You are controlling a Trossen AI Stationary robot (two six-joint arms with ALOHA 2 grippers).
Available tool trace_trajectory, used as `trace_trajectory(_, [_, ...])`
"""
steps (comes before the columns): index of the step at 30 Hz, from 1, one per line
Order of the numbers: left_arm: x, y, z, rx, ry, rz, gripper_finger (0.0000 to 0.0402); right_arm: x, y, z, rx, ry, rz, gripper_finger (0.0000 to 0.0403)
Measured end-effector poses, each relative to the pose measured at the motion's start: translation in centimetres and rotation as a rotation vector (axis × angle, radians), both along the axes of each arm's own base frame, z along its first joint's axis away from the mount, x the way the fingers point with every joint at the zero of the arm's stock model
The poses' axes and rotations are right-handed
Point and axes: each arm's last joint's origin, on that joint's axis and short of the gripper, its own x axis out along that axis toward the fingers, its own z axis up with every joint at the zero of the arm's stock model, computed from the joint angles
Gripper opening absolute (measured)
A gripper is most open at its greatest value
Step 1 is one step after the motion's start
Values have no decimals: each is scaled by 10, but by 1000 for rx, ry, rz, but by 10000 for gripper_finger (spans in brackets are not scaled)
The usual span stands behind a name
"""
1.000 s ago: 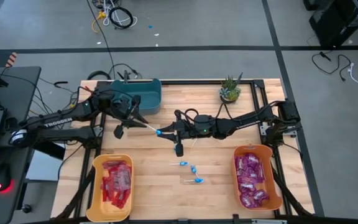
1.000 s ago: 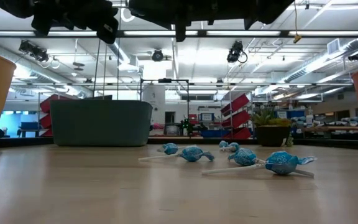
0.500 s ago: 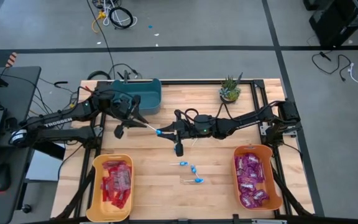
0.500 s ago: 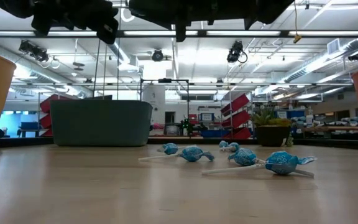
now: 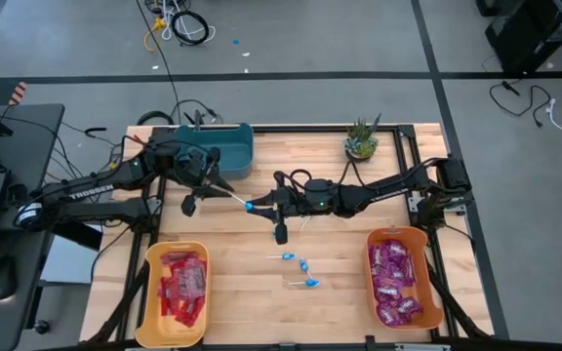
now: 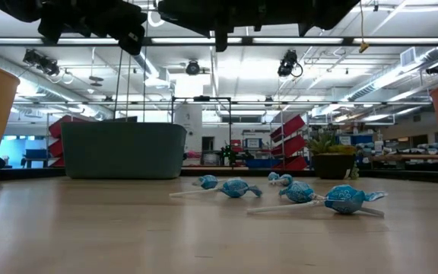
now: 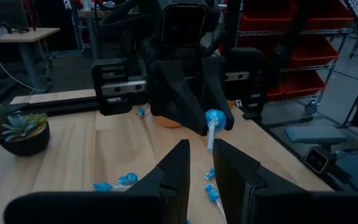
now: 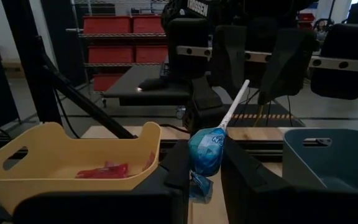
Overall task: Sort candy
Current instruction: Put the blue candy into the blue bin
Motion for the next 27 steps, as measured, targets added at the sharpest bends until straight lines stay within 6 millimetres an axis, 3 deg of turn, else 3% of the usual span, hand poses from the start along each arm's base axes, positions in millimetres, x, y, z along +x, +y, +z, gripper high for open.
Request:
trace_trajectory(15, [0, 0, 0, 0, -1, -5, 5, 0, 0, 0, -1, 1, 0, 58])
trace_trajectory(27, [0, 1, 0, -23, 10, 34, 1, 0, -2, 0, 18, 0, -72, 120])
